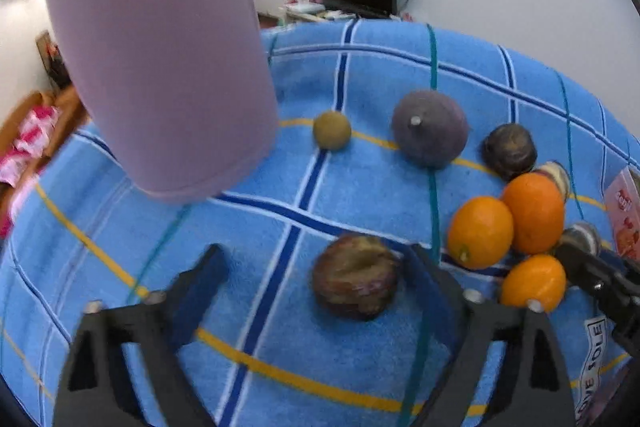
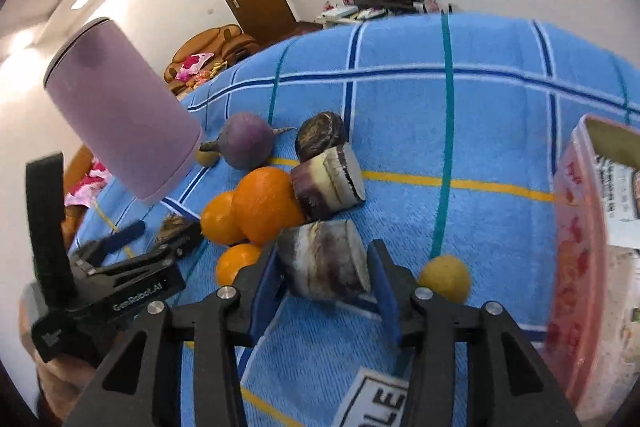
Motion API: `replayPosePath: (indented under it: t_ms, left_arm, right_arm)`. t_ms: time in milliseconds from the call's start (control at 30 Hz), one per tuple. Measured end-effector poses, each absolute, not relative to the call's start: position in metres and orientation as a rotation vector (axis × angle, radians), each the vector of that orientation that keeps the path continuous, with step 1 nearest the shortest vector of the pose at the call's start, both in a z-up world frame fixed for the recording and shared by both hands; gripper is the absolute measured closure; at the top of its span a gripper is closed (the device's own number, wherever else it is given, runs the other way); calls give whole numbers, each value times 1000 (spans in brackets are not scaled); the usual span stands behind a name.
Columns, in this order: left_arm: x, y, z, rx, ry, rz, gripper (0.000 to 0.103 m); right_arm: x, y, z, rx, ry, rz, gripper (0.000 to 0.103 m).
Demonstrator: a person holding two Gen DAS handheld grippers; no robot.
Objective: Organize fruits
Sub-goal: 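Close the left tool on the brown root while the right tool grasps a wrapped roll, then open the left tool over the pink tin while the right tool drops the roll there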
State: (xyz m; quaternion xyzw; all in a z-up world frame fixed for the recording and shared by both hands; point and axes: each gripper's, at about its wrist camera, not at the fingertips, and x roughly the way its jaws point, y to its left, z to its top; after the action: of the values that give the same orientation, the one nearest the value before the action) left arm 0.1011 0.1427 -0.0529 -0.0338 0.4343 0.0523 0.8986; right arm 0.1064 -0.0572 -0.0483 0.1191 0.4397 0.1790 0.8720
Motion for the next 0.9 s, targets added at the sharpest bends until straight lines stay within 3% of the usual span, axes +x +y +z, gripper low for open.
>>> replayPosePath:
  t_ms: [67,100,300,567,900]
  left_arm:
    - [99,146,-52,-102,888,100,55]
    - [98,146,-51,-102,883,98,61]
    - [87,155,-43,-143,822,118,62]
    - [41,158,4,-311,504,-98,62]
    - [30,121,17,-210,407,-199,62]
  right_arm:
    - [106,-53,-48,225,922,368,55]
    - [104,-49,-47,196,921,355,55]
    - [88,-46,-41,130,871,320,59]
    - [47,-72,4,223,618,375,58]
    - [18,-103,11,221,557,323,58]
